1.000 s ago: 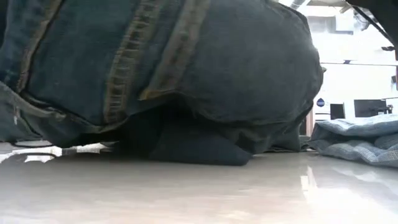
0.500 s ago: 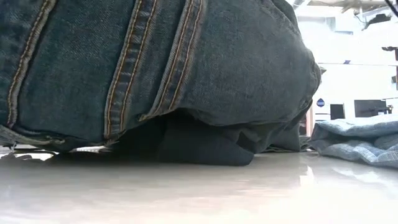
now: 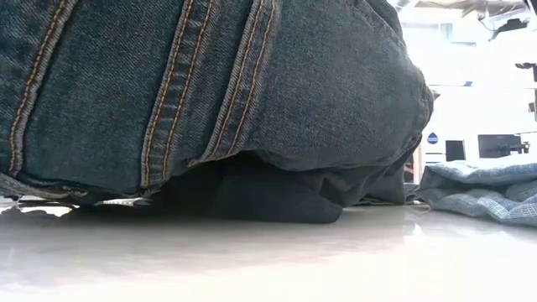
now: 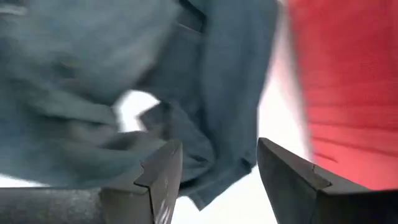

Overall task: Fold Laundry from Bin
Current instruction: Fold the blue denim pants

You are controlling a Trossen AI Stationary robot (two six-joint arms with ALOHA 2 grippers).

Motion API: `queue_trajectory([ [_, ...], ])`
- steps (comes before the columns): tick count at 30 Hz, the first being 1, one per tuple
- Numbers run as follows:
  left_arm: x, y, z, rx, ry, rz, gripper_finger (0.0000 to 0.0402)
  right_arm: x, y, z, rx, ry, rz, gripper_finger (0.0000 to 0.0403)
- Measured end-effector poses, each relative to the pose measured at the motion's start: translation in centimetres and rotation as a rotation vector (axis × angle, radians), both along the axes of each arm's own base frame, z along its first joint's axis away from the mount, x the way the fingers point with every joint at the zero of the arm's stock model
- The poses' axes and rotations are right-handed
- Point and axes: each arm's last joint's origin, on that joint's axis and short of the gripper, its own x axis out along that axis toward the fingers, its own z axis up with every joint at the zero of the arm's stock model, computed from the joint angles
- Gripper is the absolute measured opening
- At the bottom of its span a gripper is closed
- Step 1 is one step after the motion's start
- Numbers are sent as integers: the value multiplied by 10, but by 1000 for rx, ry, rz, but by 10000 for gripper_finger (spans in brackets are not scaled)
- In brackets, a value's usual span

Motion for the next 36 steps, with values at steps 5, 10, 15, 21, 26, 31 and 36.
queue_trajectory([
  [5,-10,-13,-23,-91,-45,67,199,4,-21,-37,13,110,-107,231],
  [10,-39,-17,-48,-180,-188,162,199,13,-44,-86,114,178,-103,230],
  [15,-55,-17,-77,-253,-238,220,199,21,-68,-112,220,114,-83,230],
  [21,-59,-19,-107,-286,-180,256,199,24,-95,-119,189,40,-60,230],
  [26,-58,-20,-122,-297,-188,276,199,27,-108,-130,205,-25,-55,230],
  [31,-57,-19,-129,-308,-197,302,199,27,-113,-153,227,-50,-47,230],
  [36,-57,-18,-130,-301,-193,299,199,24,-115,-168,229,-35,-58,198],
])
